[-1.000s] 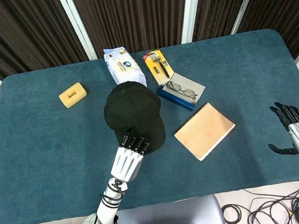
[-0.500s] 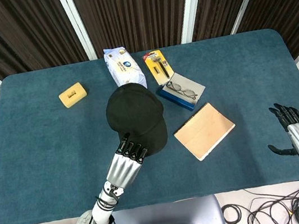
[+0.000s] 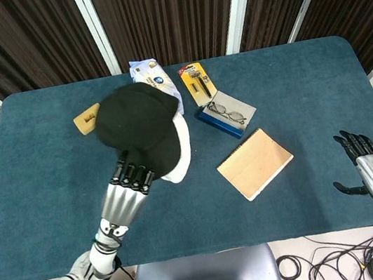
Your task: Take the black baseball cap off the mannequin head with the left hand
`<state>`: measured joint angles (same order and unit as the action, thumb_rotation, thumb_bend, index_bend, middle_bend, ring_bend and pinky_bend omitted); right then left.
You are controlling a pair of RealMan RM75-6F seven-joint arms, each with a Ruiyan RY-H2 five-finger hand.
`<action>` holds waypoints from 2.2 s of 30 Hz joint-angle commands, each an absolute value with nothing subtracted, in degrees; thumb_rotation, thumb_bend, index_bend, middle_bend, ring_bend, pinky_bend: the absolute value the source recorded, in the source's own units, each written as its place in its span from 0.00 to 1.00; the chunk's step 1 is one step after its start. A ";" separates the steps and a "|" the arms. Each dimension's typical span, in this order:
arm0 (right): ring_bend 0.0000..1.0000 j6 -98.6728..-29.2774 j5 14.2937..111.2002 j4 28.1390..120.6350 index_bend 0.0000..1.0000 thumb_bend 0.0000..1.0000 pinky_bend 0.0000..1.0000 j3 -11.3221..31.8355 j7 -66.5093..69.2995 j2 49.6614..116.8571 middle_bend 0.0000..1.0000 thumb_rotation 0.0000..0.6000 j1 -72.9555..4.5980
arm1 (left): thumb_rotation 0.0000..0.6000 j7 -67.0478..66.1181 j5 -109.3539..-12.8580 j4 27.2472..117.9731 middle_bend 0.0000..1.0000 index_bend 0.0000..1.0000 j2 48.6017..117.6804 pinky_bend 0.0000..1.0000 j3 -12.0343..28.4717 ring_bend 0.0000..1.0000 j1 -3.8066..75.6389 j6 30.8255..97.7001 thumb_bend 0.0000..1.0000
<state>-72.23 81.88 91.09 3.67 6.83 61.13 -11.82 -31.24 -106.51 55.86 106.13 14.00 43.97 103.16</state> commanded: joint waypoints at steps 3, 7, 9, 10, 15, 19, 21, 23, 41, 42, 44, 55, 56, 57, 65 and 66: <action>0.00 -71.96 81.71 91.33 0.00 0.13 0.00 3.64 6.10 61.33 0.00 1.00 -12.00 | 1.00 -33.76 -105.66 61.44 0.81 0.77 99.85 0.39 14.79 0.71 41.76 103.74 0.62; 0.00 -71.94 81.71 91.51 0.00 0.13 0.00 3.61 5.54 61.49 0.00 1.00 -12.07 | 1.00 -32.84 -103.60 63.60 0.81 0.77 96.49 0.39 14.26 0.71 39.05 103.48 0.62; 0.00 -71.93 81.71 91.61 0.00 0.13 0.00 3.57 5.30 61.55 0.00 1.00 -12.08 | 1.00 -32.10 -102.70 62.50 0.81 0.77 95.51 0.39 13.26 0.71 37.43 103.22 0.62; 0.00 -71.93 81.73 91.65 0.00 0.13 0.00 3.54 5.18 61.57 0.00 1.00 -12.08 | 1.00 -31.54 -102.27 61.44 0.81 0.77 95.35 0.39 12.76 0.71 36.71 103.12 0.62; 0.00 -72.00 81.81 91.81 0.00 0.13 0.00 3.37 4.43 61.78 0.00 1.00 -12.06 | 1.00 -25.99 -99.16 51.51 0.81 0.77 97.55 0.39 9.45 0.71 32.72 101.37 0.60; 0.00 -71.70 81.62 92.00 0.00 0.13 0.00 3.31 3.59 62.10 0.00 1.00 -12.21 | 1.00 -22.33 -97.78 42.21 0.79 0.75 101.35 0.39 7.41 0.69 30.98 99.53 0.57; 0.00 -71.59 81.51 92.10 0.00 0.13 0.00 3.29 3.16 62.23 0.00 1.00 -12.28 | 1.00 -20.28 -97.46 38.16 0.76 0.73 103.42 0.37 6.40 0.67 30.31 98.74 0.54; 0.00 -71.57 81.43 92.17 0.00 0.13 0.00 3.27 2.87 62.31 0.00 1.00 -12.28 | 1.00 -19.03 -97.21 35.09 0.69 0.69 105.15 0.35 5.58 0.63 29.71 98.05 0.47; 0.00 -72.28 81.85 92.36 0.00 0.13 0.00 2.98 3.07 61.90 0.00 1.00 -11.85 | 1.00 -26.69 -87.99 58.72 0.00 0.00 98.79 0.13 1.99 0.00 21.39 81.20 0.19; 0.00 -72.30 81.91 92.37 0.00 0.13 0.00 2.94 3.03 61.90 0.00 1.00 -11.84 | 1.00 -27.22 -87.50 61.50 0.00 0.00 97.39 0.13 1.80 0.00 20.97 80.74 0.18; 0.00 -72.28 81.93 92.42 0.00 0.13 0.00 2.88 2.82 61.90 0.00 1.00 -11.82 | 1.00 -27.65 -86.02 67.56 0.00 0.00 94.34 0.13 1.63 0.00 20.15 79.54 0.17; 0.00 -72.11 81.76 92.78 0.00 0.13 0.00 2.84 1.62 62.20 0.00 1.00 -11.95 | 1.00 -25.63 -79.86 96.03 0.00 0.00 74.08 0.09 -2.53 0.00 17.85 70.86 0.16; 0.00 -72.12 81.75 92.78 0.00 0.13 0.00 2.84 1.57 62.20 0.00 1.00 -11.95 | 1.00 -25.10 -79.83 97.22 0.00 0.00 72.70 0.08 -3.14 0.00 17.64 70.43 0.16; 0.00 -72.17 81.78 92.80 0.00 0.13 0.00 2.82 1.53 62.19 0.00 1.00 -11.91 | 1.00 -23.98 -79.88 98.88 0.00 0.00 70.67 0.08 -3.96 0.00 17.30 69.95 0.16; 0.00 -73.19 82.01 93.31 0.00 0.13 0.00 2.57 -0.27 62.33 0.00 1.00 -11.39 | 1.00 -14.07 -81.61 103.35 0.00 0.00 61.59 0.07 -3.25 0.00 9.19 84.48 0.25; 0.00 -73.36 82.02 93.43 0.00 0.13 0.00 2.50 -0.93 62.42 0.00 1.00 -11.30 | 1.00 -14.40 -80.65 103.27 0.00 0.00 61.41 0.07 -2.80 0.00 7.79 86.75 0.26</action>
<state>-73.06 81.97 93.23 2.61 -0.20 62.29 -11.47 -16.57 -81.31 102.46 63.67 -3.79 12.84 78.33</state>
